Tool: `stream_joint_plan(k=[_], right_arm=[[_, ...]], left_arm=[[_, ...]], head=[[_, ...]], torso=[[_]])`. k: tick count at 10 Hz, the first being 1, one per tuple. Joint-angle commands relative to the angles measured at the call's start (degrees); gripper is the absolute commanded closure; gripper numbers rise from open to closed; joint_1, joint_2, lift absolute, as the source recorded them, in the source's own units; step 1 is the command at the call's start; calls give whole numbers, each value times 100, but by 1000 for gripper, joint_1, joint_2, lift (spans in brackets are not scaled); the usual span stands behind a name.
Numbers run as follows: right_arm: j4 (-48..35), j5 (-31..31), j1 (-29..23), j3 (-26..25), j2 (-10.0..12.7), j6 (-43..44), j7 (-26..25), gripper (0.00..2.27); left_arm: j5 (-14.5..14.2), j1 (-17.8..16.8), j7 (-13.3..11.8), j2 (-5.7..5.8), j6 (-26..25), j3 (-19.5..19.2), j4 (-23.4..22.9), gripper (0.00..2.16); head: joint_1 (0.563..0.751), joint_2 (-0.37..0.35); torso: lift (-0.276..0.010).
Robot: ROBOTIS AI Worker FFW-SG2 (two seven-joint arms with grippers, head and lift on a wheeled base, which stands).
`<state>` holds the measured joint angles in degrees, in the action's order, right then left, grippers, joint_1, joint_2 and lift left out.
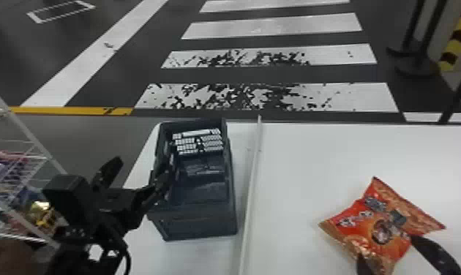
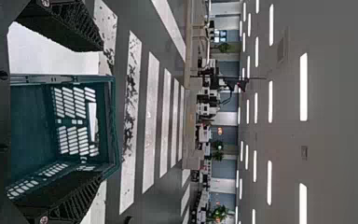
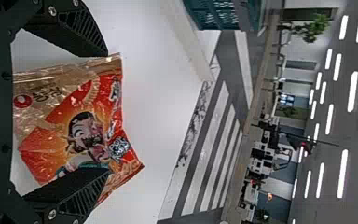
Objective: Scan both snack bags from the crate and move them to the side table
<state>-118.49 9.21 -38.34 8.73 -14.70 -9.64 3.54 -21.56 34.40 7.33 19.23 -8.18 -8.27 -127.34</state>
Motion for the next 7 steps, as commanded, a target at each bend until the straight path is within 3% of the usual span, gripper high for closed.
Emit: stream_joint_plan(k=[1, 2, 3, 4, 7], right_arm=[[-96, 1022, 28, 674, -244, -896, -530, 124], [-104, 1241, 125, 1008, -464, -1300, -802, 124], [-113, 1690, 204, 1316, -490, -1757, -1031, 124], [-192, 1980, 354, 1711, -657, -2443, -1382, 124], [-509, 2437, 855, 2511, -649, -4570, -1567, 117]], left_arm=[[-76, -13, -30, 28, 66, 1, 69, 53], [-111, -13, -65, 46, 137, 1, 104, 53], [-129, -13, -91, 46, 172, 10, 131, 53], [-146, -13, -135, 64, 172, 27, 157, 53], [-173, -57, -161, 152, 189, 98, 227, 53]], head=[[695, 217], [695, 222], [695, 228], [695, 235], [695, 216]], torso=[[-95], [-95], [-95], [-95], [-95]])
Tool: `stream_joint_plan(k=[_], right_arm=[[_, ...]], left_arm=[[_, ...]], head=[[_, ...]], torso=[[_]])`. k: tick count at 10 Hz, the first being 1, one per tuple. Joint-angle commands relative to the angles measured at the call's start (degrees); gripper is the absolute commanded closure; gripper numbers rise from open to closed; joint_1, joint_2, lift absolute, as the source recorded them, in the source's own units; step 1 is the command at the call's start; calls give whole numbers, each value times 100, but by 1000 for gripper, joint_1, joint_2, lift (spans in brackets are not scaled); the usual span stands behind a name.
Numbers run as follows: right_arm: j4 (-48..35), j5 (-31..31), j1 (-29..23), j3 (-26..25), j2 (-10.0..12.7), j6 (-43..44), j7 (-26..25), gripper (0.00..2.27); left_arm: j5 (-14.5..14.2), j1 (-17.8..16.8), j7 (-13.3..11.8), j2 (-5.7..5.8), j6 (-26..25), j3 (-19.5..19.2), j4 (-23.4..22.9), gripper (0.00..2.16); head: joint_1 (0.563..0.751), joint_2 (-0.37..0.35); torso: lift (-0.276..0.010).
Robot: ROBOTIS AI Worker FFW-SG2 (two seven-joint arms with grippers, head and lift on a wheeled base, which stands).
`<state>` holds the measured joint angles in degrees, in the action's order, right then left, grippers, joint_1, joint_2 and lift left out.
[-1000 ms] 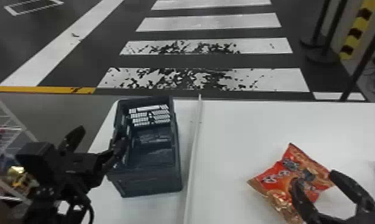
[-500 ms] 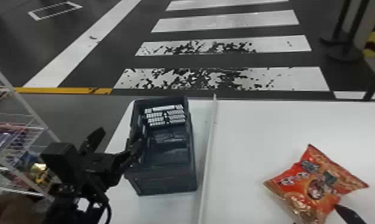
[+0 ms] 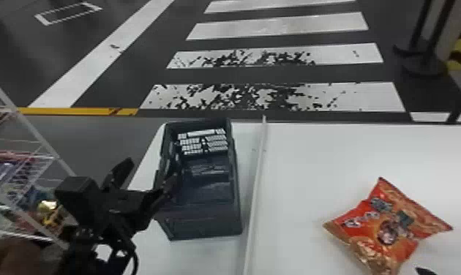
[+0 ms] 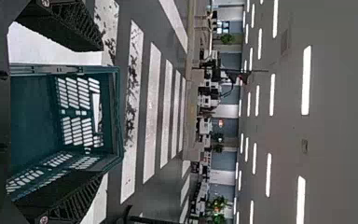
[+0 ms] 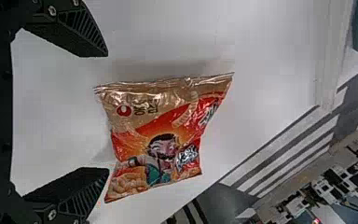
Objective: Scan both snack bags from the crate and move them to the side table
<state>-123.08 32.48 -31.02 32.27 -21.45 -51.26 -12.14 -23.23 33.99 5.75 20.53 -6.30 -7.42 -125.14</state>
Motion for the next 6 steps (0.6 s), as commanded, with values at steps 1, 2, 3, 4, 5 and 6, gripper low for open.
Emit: stream_joint_plan(k=[1, 2, 3, 4, 5, 6], right_arm=[[-164, 145, 299, 341, 106, -952, 1, 120], [-199, 206, 501, 508, 212, -1427, 10, 124], [-190, 285, 677, 623, 326, -1655, 27, 124], [-146, 373, 844, 719, 467, -1814, 27, 124], [-93, 382, 967, 790, 616, -1954, 54, 124], [47, 435, 1116, 913, 721, -2077, 63, 124]], left_arm=[[-6, -41, -4, 65, 1, 74, 43, 53], [-76, -76, -39, 100, 1, 92, 95, 53], [-138, -103, -74, 144, 1, 101, 130, 53], [-155, -138, -74, 197, 1, 136, 192, 53], [-234, -164, -109, 249, 1, 136, 236, 53], [-278, -182, -145, 284, 36, 136, 271, 53]], head=[[695, 205], [695, 197], [695, 191], [695, 189], [695, 192], [695, 198]], torso=[[-95], [-95], [-95], [-95], [-95], [-95]])
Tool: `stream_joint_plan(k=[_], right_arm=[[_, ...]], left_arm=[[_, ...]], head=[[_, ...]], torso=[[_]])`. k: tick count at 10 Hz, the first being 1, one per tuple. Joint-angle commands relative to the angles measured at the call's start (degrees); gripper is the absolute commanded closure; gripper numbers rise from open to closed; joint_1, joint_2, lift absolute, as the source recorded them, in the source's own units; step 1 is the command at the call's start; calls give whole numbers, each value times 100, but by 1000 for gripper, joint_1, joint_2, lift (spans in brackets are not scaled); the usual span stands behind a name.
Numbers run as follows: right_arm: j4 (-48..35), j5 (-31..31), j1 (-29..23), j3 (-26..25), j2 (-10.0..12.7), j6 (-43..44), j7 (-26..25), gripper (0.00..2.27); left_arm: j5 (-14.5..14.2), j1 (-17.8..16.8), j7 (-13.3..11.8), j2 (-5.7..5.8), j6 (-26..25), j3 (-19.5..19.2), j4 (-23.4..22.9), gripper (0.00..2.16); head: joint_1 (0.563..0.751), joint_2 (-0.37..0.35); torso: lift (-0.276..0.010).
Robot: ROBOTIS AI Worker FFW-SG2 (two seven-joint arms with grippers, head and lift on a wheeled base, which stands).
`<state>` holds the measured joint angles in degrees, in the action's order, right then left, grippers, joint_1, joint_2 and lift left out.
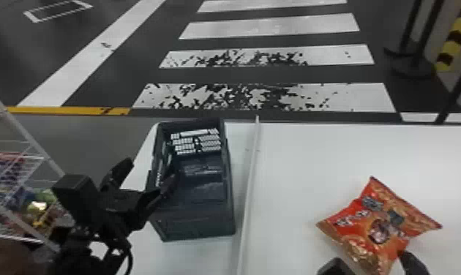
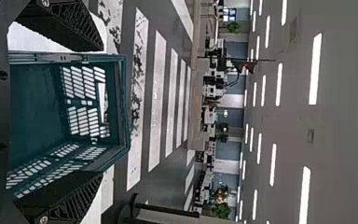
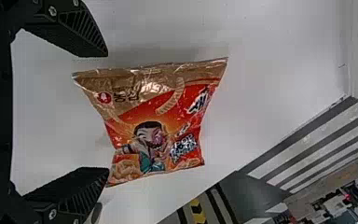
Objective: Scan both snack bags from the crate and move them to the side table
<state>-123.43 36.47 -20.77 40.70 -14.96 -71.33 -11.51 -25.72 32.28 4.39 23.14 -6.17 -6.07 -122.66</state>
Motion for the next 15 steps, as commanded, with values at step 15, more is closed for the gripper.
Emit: stream_joint_plan(k=[15], right_arm=[[1198, -105, 618, -35, -94, 1037, 158, 134]], left_arm=[[-250, -11, -228, 24, 269, 1, 190, 53]], head=[[695, 206]], torso=[[-95]])
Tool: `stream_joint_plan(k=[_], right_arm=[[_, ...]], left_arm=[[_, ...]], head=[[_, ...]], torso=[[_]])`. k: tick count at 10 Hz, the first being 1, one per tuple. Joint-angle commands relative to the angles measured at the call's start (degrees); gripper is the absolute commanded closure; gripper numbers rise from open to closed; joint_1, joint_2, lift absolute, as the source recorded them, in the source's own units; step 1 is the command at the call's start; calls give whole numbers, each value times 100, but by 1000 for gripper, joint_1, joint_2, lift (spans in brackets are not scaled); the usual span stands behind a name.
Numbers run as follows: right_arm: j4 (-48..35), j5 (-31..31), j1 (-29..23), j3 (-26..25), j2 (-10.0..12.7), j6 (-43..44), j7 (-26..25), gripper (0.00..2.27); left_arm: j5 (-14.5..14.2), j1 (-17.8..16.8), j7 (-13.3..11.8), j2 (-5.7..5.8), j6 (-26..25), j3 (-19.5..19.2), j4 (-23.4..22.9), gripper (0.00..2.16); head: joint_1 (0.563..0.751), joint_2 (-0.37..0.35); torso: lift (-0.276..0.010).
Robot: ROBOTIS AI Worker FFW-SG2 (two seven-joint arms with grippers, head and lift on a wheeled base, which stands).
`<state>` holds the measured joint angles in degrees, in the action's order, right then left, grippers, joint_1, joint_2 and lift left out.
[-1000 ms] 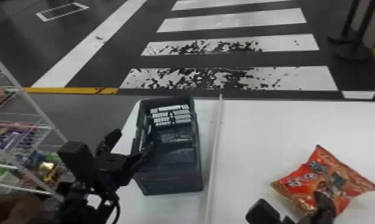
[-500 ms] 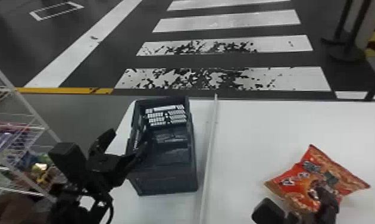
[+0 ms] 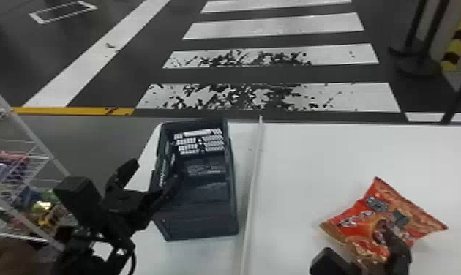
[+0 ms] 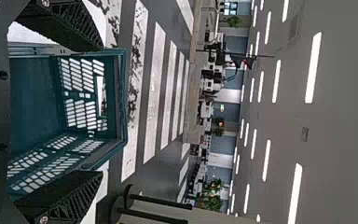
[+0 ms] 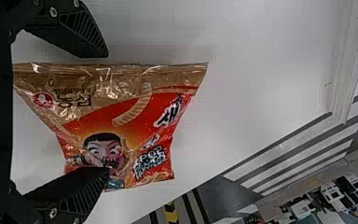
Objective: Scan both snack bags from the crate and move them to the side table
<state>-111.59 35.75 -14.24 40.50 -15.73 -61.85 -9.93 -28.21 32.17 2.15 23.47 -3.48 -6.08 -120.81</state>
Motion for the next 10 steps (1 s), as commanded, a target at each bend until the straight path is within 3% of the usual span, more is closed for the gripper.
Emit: stream_joint_plan(k=[1, 3, 6, 7, 10], right_arm=[[68, -60, -79, -68, -18, 142, 17, 164], [138, -86, -79, -112, -27, 194, 193, 761], [270, -227, -96, -218, -106, 616, 263, 2240], [261, -236, -255, -332, -176, 1354, 237, 2240], [-284, -446, -659, -780, -291, 2128, 184, 2240]], left_arm=[[0, -9, -4, -9, 0, -7, 4, 53], [-9, -9, -39, -18, 17, -7, 40, 53], [-18, 44, -83, -44, 70, -7, 57, 53], [-18, 44, -83, -53, 70, -7, 48, 53], [-9, 0, -83, -62, 88, 28, 101, 53]], head=[[695, 207], [695, 209], [695, 208], [695, 209], [695, 232]], torso=[[-95], [-95], [-95], [-95], [-95]])
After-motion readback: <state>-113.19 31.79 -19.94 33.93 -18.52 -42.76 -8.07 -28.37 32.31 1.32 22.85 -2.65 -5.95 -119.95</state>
